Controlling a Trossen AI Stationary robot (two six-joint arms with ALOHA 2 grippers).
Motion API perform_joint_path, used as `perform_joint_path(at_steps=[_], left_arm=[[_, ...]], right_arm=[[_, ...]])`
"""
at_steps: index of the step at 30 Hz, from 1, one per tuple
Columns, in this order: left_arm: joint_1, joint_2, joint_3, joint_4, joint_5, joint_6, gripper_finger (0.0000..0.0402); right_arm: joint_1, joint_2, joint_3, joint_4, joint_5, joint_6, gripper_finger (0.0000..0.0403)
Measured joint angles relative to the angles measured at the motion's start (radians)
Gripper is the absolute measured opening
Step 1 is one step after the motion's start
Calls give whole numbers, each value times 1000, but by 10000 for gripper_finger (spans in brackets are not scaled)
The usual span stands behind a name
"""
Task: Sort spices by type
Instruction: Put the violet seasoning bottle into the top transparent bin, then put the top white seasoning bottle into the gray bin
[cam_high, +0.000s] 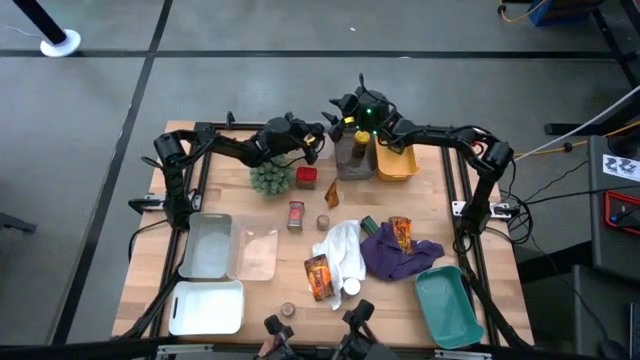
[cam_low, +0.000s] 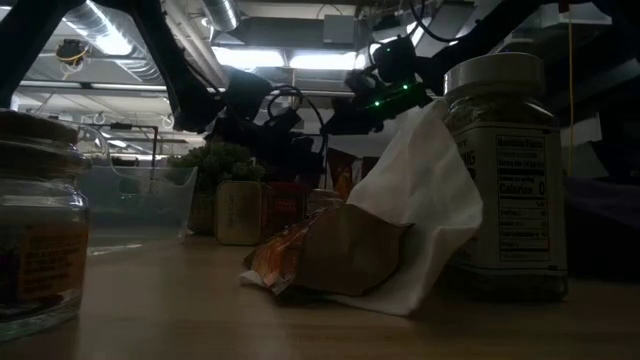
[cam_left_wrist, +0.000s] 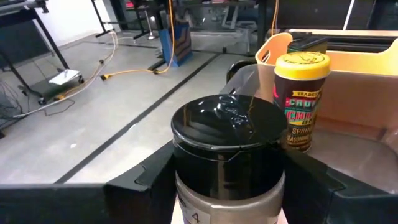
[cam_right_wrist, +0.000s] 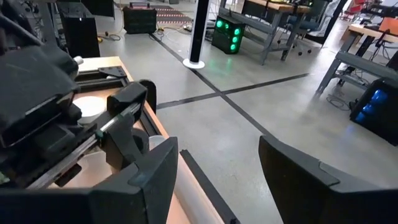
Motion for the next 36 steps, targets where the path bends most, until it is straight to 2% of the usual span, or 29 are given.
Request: perform_joint_path(at_steps=[6, 15, 24, 32, 36], left_arm=[[0, 0, 0, -24, 0, 3, 210], [-2, 0, 0, -23, -44, -13, 260], [-4, -23, 0, -9, -44, 12, 264], [7, -172, 0, -131, -54, 18, 265], [16, -281, 0, -279, -130, 4, 265]], right_arm=[[0, 0, 0, -22, 1, 0, 225], [0, 0, 0, -25, 1, 0, 225], [-1, -1, 0, -27, 2, 0, 225], [-1, -77, 0, -161, 39, -46, 225], [-1, -133, 0, -259, 53, -55, 225]])
